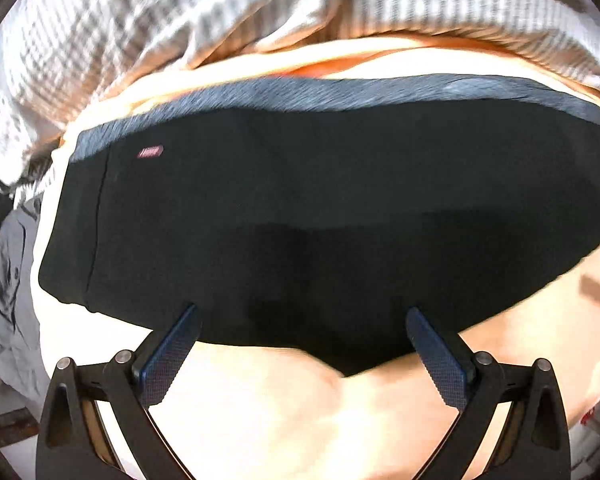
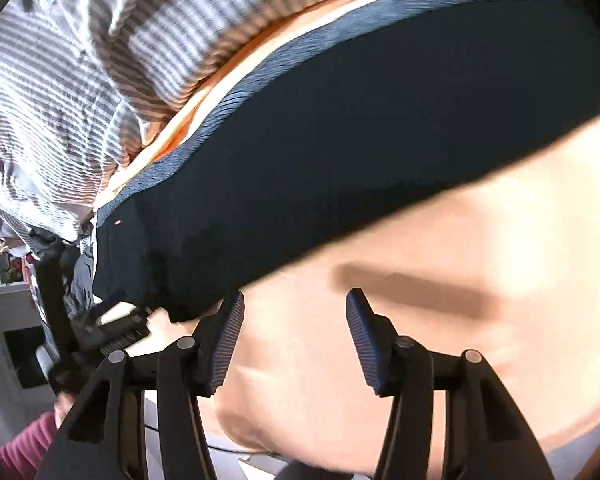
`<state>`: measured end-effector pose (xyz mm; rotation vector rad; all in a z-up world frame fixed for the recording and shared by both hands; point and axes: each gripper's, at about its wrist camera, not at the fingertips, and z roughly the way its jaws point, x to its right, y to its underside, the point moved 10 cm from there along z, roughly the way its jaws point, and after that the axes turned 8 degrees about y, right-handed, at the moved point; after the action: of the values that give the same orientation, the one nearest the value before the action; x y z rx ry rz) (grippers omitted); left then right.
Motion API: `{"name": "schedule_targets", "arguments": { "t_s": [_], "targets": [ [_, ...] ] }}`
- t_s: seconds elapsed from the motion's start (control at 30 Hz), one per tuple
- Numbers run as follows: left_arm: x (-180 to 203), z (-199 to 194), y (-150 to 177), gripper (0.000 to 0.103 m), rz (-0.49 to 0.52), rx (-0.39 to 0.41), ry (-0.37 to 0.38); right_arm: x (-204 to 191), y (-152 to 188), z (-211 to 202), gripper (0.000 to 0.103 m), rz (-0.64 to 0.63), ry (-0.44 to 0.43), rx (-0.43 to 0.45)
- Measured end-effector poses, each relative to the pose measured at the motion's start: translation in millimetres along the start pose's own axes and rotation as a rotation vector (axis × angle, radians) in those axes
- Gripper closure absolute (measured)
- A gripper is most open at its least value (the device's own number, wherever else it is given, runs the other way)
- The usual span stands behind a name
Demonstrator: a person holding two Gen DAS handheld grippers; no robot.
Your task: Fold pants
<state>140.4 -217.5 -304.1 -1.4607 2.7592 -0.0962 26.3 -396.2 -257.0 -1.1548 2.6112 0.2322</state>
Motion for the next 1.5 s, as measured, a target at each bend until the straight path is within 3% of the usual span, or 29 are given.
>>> {"name": "schedule_targets", "arguments": {
  "t_s": [0.2,0.33,0.37,0.4,0.43,0.63,0.77,0.83,1.0,1.13,1.23,1.37,1.5],
  "targets": [
    [70,-7,-25,0.0,0.058,0.01,0.058,73,-8,-33,0.046,0.145,0.014,0.031],
    [122,-6,-38,0.0,0.11,0.014,0.102,135,-38,-66,0.048,0.256,0.052,0.136],
    [131,-5,-39,0.0,0.122,0.018,0.104,150,-48,-75,0.053,0.277,0.065,0.166],
    [142,-5,-41,0.0,0.138,0.021,0.102,164,-58,-83,0.067,0.294,0.07,0.193],
    [149,-4,-43,0.0,0.148,0.023,0.101,177,-70,-90,0.073,0.309,0.077,0.219],
    [176,7,-44,0.0,0.143,-0.001,0.113,236,-130,-108,0.078,0.342,0.165,0.321],
    [194,10,-46,0.0,0.148,-0.009,0.111,265,-140,-89,0.078,0.342,0.199,0.27],
    [198,11,-50,0.0,0.161,-0.004,0.107,278,-137,-93,0.078,0.387,0.179,0.292],
    [222,7,-68,0.0,0.192,0.029,0.113,281,-129,-107,0.078,0.401,0.161,0.329],
    [259,3,-99,0.0,0.194,0.074,0.127,280,-129,-111,0.078,0.422,0.093,0.346],
    [280,3,-121,0.0,0.177,0.108,0.137,266,-139,-119,0.078,0.39,0.039,0.386],
    [306,8,-144,0.0,0.127,0.126,0.159,244,-154,-115,0.078,0.298,0.052,0.396],
    [326,20,-187,0.0,0.089,0.18,0.166,237,-178,-113,0.078,0.269,0.041,0.401]
  ]
}}
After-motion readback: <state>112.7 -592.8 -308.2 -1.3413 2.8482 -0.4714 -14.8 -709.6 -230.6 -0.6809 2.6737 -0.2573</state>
